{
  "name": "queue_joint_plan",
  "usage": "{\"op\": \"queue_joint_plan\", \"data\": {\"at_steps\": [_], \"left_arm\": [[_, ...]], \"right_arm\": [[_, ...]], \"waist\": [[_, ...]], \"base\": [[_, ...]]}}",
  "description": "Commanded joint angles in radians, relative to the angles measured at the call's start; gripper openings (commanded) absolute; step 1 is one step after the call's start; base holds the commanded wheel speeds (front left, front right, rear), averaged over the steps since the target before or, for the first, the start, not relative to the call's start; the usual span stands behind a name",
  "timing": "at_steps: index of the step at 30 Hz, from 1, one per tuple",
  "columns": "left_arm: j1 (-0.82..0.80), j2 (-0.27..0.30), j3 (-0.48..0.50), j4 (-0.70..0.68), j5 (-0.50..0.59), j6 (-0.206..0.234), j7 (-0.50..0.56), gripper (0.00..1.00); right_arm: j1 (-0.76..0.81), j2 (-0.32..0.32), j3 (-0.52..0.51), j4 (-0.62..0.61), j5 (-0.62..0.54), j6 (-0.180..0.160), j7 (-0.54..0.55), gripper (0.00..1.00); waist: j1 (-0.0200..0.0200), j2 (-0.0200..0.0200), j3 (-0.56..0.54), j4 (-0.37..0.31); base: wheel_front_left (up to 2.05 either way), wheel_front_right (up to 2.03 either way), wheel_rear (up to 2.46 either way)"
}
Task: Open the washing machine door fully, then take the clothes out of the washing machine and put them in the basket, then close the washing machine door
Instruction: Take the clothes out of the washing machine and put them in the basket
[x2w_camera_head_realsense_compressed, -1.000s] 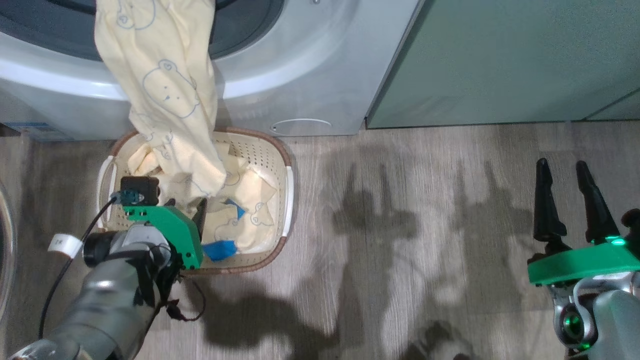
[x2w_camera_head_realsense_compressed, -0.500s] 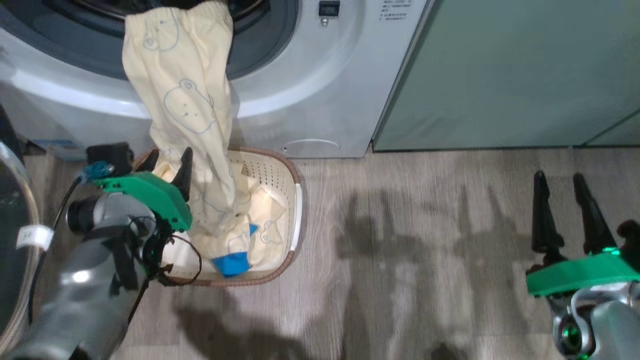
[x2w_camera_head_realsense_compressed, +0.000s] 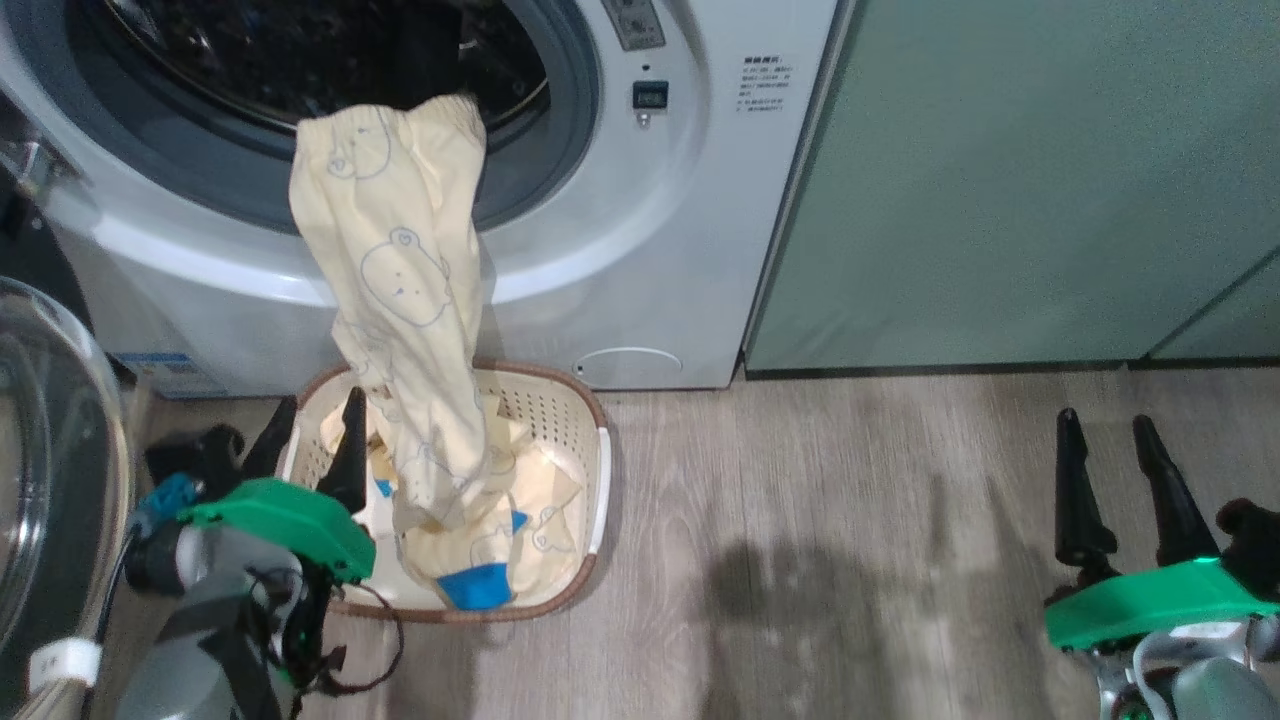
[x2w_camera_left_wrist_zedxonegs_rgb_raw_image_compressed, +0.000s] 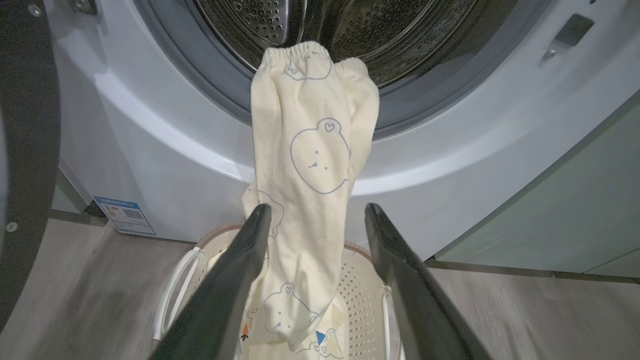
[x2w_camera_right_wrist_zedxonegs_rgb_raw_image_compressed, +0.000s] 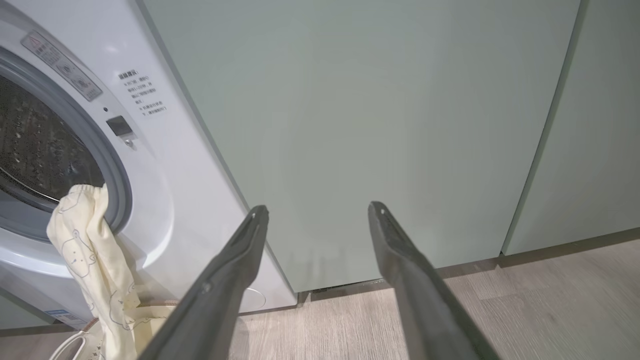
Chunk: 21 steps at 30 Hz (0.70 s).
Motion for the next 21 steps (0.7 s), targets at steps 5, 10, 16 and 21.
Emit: {"op": "queue_joint_plan", "data": {"at_steps": [5,10,16,21], "left_arm": [[0.047,-0.017,0.121,-0.088,0.069,-0.019,-0.010,1.00],[0.101,-0.055,0.182,-0.122,0.115,-0.038,-0.010,1.00],[0.125,-0.079,0.221,-0.145,0.149,-0.054,-0.010,1.00],[0.123,-0.092,0.233,-0.153,0.168,-0.060,-0.010,1.00]], "right_arm": [[0.009,-0.001,0.019,-0.026,0.002,0.000,-0.009,1.00],[0.029,-0.001,0.017,-0.025,0.004,0.000,-0.009,1.00],[0.038,-0.001,0.016,-0.025,0.005,0.000,-0.009,1.00],[0.035,-0.001,0.014,-0.026,0.005,0.000,-0.009,1.00]], "waist": [[0.0001,-0.0001,-0.038,0.005],[0.0001,-0.0001,-0.062,0.010],[0.0001,-0.0001,-0.075,0.012],[0.0001,-0.0001,-0.076,0.015]], "base": [[0.00,0.00,0.00],[0.00,0.00,0.00],[0.00,0.00,0.00],[0.00,0.00,0.00]]}}
